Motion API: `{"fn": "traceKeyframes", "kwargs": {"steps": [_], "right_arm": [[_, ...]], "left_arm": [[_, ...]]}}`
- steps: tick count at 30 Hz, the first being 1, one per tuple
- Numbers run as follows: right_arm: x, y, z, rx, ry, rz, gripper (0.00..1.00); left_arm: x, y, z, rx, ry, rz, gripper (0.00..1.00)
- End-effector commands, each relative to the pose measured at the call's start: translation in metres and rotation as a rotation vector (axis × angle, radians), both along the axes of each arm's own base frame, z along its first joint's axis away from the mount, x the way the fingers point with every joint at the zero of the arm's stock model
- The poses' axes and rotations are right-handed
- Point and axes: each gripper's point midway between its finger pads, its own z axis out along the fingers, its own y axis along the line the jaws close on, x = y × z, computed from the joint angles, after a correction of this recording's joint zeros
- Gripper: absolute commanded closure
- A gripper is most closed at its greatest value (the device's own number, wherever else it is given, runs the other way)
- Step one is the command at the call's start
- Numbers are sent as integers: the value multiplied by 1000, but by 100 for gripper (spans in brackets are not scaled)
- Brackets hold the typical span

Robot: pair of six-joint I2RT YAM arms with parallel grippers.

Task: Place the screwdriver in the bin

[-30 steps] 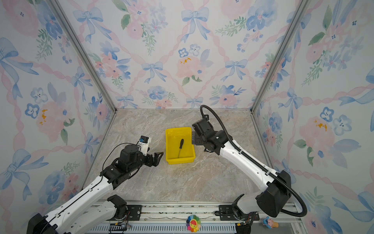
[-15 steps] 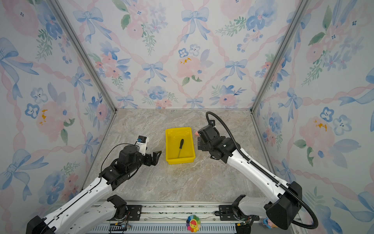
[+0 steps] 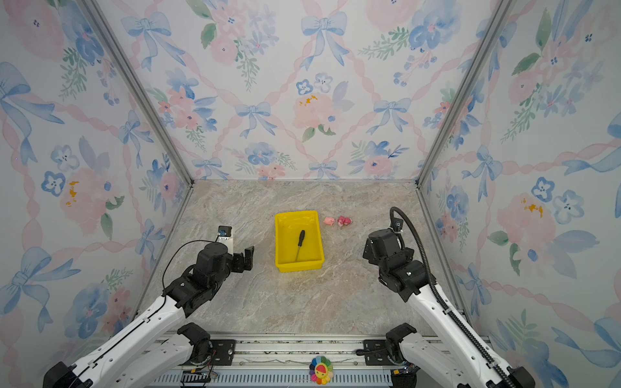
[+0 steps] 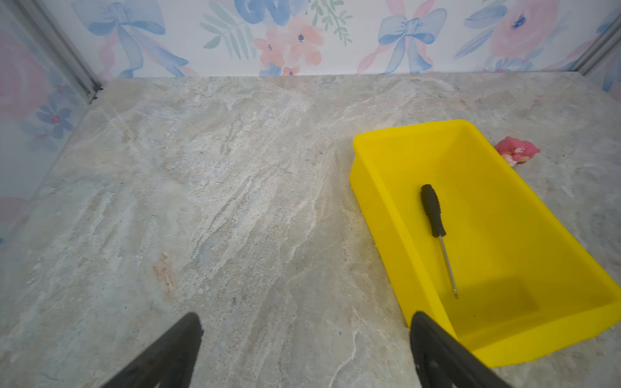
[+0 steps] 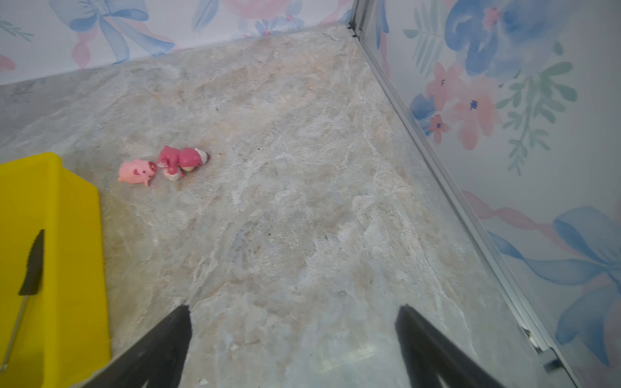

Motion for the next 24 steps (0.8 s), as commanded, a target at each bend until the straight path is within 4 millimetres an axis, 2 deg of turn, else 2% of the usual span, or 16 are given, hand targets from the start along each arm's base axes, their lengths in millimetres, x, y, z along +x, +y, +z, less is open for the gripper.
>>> {"fn": "traceKeyframes", "kwargs": {"steps": [1, 5, 8, 11, 13, 16, 19, 20, 24], "right_arm": [[2, -9, 0, -70, -137, 54, 3], [0, -10, -10, -180, -245, 142, 3], [2, -11, -28, -218, -216, 158, 3], [6, -8, -51, -215, -165, 186, 3], [8, -7, -59, -211, -171, 187, 3], [12, -9, -65, -201, -194, 172, 3], [19, -8, -68, -203, -202, 184, 3], [21, -7, -68, -205, -204, 193, 3], [34, -4, -67, -204, -228, 209, 3]], "left_arm": [[0, 34, -7, 101, 0, 130, 3], [0, 45, -17, 116, 9, 146, 2], [-3, 53, -21, 113, -10, 171, 2], [-4, 56, -15, 111, -53, 158, 2], [-5, 56, -16, 144, -100, 133, 3], [-10, 66, -26, 211, -166, 140, 2], [-19, 89, -28, 214, -273, 255, 3], [-22, 90, -31, 218, -302, 250, 3], [-19, 101, -43, 203, -285, 281, 3]]}}
